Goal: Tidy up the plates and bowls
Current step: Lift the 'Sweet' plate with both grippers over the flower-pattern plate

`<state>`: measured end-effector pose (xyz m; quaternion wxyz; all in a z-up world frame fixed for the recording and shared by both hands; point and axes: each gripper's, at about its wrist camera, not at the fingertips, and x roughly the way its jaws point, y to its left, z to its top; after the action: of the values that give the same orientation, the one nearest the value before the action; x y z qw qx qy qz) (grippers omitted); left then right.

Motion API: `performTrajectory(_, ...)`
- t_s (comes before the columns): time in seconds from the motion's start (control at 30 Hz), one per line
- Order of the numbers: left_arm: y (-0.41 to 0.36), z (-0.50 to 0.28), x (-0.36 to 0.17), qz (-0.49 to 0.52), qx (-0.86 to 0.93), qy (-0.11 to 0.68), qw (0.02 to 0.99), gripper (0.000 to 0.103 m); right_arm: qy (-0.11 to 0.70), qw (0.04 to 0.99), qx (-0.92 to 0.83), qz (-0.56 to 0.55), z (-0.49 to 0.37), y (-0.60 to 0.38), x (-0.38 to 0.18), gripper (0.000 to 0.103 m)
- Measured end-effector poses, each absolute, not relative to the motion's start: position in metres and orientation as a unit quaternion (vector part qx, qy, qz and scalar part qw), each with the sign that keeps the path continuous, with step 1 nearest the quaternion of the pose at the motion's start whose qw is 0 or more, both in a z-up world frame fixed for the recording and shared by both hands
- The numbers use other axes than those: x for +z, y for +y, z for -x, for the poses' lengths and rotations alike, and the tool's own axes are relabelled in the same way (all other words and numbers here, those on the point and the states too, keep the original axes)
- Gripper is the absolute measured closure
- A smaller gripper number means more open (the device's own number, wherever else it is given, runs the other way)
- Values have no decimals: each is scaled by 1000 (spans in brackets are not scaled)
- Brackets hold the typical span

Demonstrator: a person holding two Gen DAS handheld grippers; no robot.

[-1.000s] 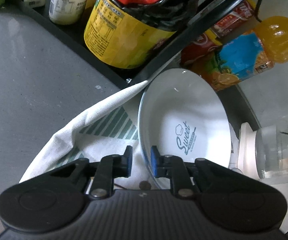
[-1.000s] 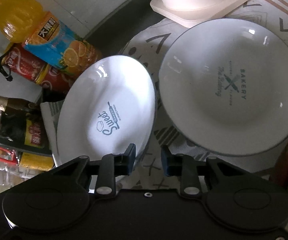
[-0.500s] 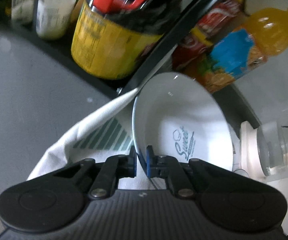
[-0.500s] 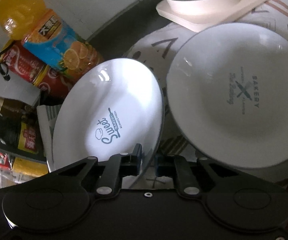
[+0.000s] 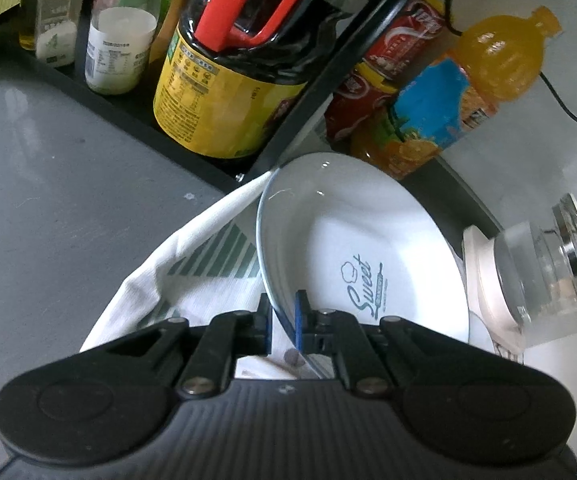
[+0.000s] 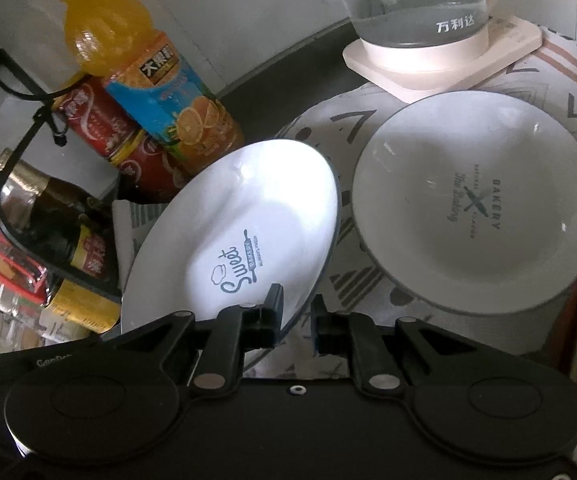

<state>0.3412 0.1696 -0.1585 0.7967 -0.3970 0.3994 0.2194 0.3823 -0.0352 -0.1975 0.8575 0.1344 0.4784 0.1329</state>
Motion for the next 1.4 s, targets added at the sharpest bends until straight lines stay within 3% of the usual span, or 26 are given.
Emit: performTrajectory(1.4, 114, -189, -123, 378, 198, 415, 803, 92, 466, 863, 187, -64, -244, -81, -156, 89)
